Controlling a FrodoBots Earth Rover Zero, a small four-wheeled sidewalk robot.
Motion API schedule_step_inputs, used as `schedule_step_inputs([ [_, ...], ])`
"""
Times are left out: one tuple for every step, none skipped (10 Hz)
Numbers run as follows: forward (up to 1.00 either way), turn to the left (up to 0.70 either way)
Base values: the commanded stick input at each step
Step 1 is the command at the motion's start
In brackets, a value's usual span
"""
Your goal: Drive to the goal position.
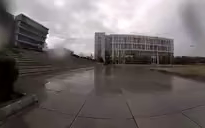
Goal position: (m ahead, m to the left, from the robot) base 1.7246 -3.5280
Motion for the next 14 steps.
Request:
schedule_step_inputs([
  [0.7,0.0],
  [0.7,-0.08],
  [0.7,-0.27],
  [0.7,-0.14],
  [0.7,0.0],
  [0.7,0.0],
  [0.7,0.0],
  [0.7,0.0],
  [0.7,0.0],
  [0.7,0.0],
  [0.7,0.0],
  [0.7,0.0],
  [0.7,0.0],
  [0.7,0.0],
])
